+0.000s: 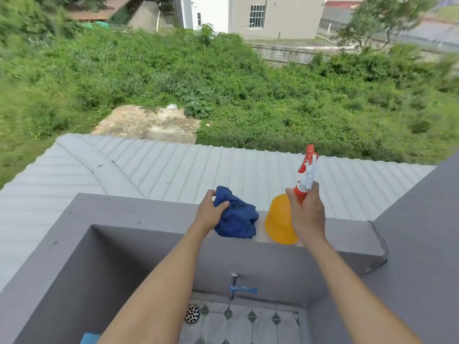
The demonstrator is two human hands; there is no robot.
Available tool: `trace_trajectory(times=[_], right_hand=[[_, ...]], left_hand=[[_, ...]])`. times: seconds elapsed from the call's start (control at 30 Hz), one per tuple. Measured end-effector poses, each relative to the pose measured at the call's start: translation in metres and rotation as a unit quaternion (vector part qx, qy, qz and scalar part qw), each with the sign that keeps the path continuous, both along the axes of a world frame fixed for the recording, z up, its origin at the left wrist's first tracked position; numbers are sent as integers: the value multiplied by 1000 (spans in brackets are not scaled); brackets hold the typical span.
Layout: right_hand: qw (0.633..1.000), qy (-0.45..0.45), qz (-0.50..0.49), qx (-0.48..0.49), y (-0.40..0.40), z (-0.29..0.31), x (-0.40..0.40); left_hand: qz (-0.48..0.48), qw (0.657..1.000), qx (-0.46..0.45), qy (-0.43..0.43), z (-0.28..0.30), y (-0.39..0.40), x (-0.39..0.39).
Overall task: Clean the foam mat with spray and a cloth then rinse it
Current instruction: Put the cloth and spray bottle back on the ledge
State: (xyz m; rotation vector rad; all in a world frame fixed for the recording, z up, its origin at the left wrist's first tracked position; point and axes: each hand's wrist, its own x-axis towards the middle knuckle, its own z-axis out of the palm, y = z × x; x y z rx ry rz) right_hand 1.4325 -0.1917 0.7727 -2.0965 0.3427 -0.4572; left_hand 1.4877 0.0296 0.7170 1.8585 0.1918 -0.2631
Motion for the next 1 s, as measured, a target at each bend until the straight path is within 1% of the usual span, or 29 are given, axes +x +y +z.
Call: trace_trajectory(times=[0.07,0.1,0.13,0.2,0.23,0.27,0.3,0.33,0.4,0.43,0.57,0.77,0.9,1.0], right_hand=[[1000,-12,-9,-7,-1,-6,14],[1000,-13,-17,-4,-1,-10,18],[1000,-12,-27,5,0,-14,21],[999,-12,-49,13,3,-22,24],[998,-16,-60,7,5,-26,25],[997,-22,-68,-1,7,-30,25],[997,-29,-73,-11,8,-34,26],[996,-33,-76,-19,8,-37,27],[996,-33,-75,-30,6,-39,27],[996,-32,-70,-32,5,-39,27],[997,-32,-65,-27,8,-32,23],[994,-56,-73,-51,10,-39,15],[991,-68,-87,-76,11,-44,16],[990,-64,-97,-79,12,-44,16]], left_hand=[[15,996,87,-4,-19,5,10],[23,988,149,-17,-26,7,10],[38,971,234,-39,-34,7,8],[59,900,424,-83,-45,6,2],[44,869,480,-114,-48,4,0],[3,848,508,-154,-50,2,-3],[-52,831,524,-182,-55,2,-5],[-110,824,524,-185,-60,2,-7],[-197,817,518,-161,-65,2,-9],[-218,813,516,-159,-68,3,-10],[-246,799,526,-155,-68,11,-16],[-252,791,538,-147,-65,11,-25],[-262,764,567,-162,-63,12,-22],[-266,758,570,-173,-65,12,-23]])
